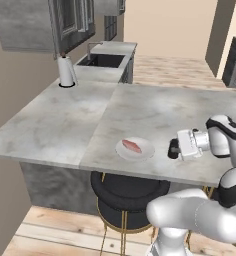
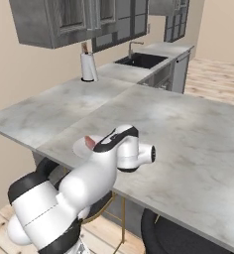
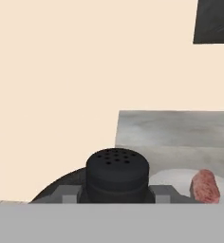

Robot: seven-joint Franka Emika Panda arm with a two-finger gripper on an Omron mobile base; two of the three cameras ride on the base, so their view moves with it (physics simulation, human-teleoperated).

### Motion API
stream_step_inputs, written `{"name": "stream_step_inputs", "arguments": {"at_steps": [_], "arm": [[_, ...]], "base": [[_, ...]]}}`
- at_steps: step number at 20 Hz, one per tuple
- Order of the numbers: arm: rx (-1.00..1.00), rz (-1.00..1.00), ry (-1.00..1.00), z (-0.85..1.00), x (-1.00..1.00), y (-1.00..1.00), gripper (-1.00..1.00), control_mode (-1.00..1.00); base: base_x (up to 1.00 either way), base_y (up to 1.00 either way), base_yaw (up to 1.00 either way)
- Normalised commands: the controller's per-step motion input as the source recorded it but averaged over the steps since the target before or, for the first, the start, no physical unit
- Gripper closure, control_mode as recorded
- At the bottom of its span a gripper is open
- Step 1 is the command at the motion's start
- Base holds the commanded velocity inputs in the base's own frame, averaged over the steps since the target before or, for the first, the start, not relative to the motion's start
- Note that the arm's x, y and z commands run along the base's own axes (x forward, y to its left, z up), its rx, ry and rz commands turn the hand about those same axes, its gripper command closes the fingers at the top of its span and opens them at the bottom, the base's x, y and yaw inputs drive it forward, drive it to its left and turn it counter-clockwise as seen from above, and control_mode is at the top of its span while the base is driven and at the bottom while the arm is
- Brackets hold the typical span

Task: Retrieve the shaker from the cabinet and place it next the steak on a plate on the dining table.

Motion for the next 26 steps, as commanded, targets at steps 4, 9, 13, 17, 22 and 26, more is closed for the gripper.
{"name": "stream_step_inputs", "arguments": {"at_steps": [4,9,13,17,22,26], "arm": [[0.0,0.0,0.0,-0.18,0.25,-0.05,1.0,-1.0],[0.0,0.0,0.0,-0.01,0.23,-0.15,1.0,-1.0],[0.0,0.0,0.0,0.0,0.15,-0.16,1.0,-1.0],[0.01,0.0,0.0,-0.06,0.03,-0.02,1.0,-1.0],[0.04,0.02,0.0,-0.09,0.0,0.0,1.0,-1.0],[0.03,0.03,0.0,-0.07,0.03,0.0,1.0,-1.0]], "base": [[0.0,0.0,0.0],[0.0,0.0,0.0],[0.0,0.0,0.0],[0.0,0.0,0.0],[0.0,0.0,0.0],[0.0,0.0,0.0]]}}
